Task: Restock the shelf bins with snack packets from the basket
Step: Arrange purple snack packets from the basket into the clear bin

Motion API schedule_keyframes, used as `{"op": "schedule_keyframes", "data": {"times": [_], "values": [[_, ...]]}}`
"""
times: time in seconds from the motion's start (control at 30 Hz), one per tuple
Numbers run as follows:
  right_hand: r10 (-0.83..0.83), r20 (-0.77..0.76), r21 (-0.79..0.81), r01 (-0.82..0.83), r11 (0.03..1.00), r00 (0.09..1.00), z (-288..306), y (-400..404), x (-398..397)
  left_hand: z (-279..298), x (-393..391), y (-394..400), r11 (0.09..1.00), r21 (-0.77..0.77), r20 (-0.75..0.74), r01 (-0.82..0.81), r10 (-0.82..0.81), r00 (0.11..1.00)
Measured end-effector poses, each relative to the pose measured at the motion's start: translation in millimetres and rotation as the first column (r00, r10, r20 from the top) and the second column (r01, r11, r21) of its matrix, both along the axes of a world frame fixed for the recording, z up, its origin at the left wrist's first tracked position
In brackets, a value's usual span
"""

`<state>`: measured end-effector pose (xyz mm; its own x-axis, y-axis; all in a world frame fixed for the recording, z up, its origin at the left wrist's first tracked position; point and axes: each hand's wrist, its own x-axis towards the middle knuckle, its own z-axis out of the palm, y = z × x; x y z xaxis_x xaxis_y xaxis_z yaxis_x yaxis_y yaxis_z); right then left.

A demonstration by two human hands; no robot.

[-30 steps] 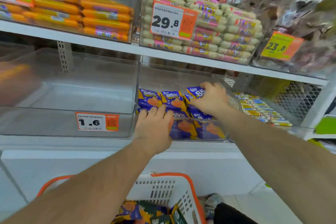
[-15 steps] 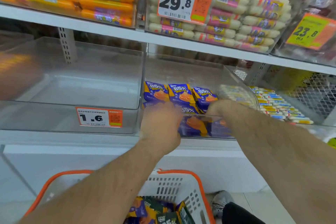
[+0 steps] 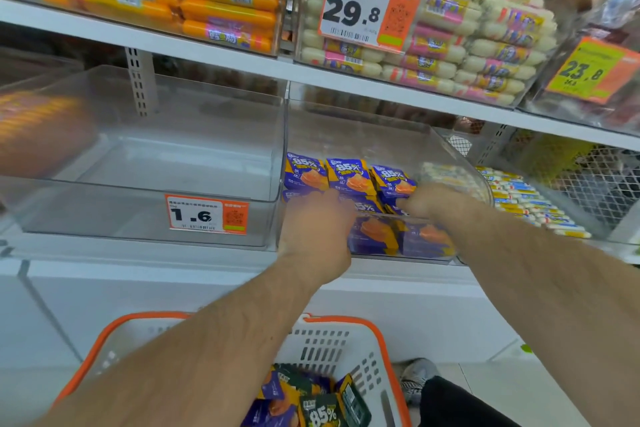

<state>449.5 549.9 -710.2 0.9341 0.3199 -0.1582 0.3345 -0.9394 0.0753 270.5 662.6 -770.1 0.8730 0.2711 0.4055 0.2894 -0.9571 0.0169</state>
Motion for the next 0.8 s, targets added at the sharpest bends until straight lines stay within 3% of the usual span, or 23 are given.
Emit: {"op": "schedule_keyframes", "data": {"times": [0.07, 0.13, 0.17, 0.2, 0.23, 0.3, 0.33, 0.4, 0.47, 0.53, 0.6, 0.67, 0.8], "values": [[0.023, 0.260, 0.260, -0.092, 0.961, 0.965, -6, -5, -15, 2, -2, 0, 1.000, -0.020, -0.015, 0.008, -0.008, 1.000], [0.063, 0.686, 0.381, -0.432, 0.818, 0.725, -23, -4, -44, -1, -6, -2, 0.996, -0.080, 0.042, 0.044, -0.041, 0.998], [0.066, 0.807, 0.366, -0.585, 0.724, 0.586, -33, -1, -63, -5, -13, -4, 0.992, -0.101, 0.107, 0.079, -0.068, 0.992], [0.056, 0.859, 0.371, -0.695, 0.615, 0.509, -44, 3, -84, -10, -22, -8, 0.986, -0.120, 0.188, 0.116, -0.092, 0.978], [0.040, 0.863, 0.412, -0.747, 0.522, 0.504, -57, 7, -105, -19, -33, -12, 0.980, -0.137, 0.265, 0.147, -0.107, 0.958], [0.021, 0.783, 0.562, -0.721, 0.405, 0.622, -88, 15, -140, -46, -58, -17, 0.956, -0.231, 0.334, 0.181, -0.097, 0.937], [0.023, 0.714, 0.634, -0.660, 0.402, 0.700, -107, 16, -155, -64, -73, -19, 0.936, -0.303, 0.315, 0.178, -0.078, 0.946], [0.095, 0.500, 0.706, -0.469, 0.531, 0.861, -146, 14, -183, -96, -103, -23, 0.872, -0.477, 0.150, 0.109, -0.041, 0.988], [0.189, 0.143, 0.611, -0.237, 0.755, 0.971, -184, 8, -202, -124, -131, -26, 0.805, -0.594, -0.050, 0.008, -0.047, 0.998], [0.228, -0.137, 0.411, -0.155, 0.899, 0.964, -218, -1, -214, -148, -154, -30, 0.757, -0.649, -0.180, -0.079, -0.052, 0.982], [0.264, -0.383, 0.240, -0.180, 0.954, 0.885, -245, -14, -223, -164, -170, -33, 0.708, -0.693, -0.262, -0.139, -0.068, 0.963], [0.254, -0.556, 0.059, -0.267, 0.962, 0.791, -268, -29, -229, -173, -180, -35, 0.670, -0.721, -0.305, -0.175, -0.081, 0.949], [0.184, -0.642, -0.217, -0.406, 0.888, 0.744, -281, -51, -238, -176, -185, -37, 0.614, -0.752, -0.369, -0.241, -0.088, 0.925]]}}
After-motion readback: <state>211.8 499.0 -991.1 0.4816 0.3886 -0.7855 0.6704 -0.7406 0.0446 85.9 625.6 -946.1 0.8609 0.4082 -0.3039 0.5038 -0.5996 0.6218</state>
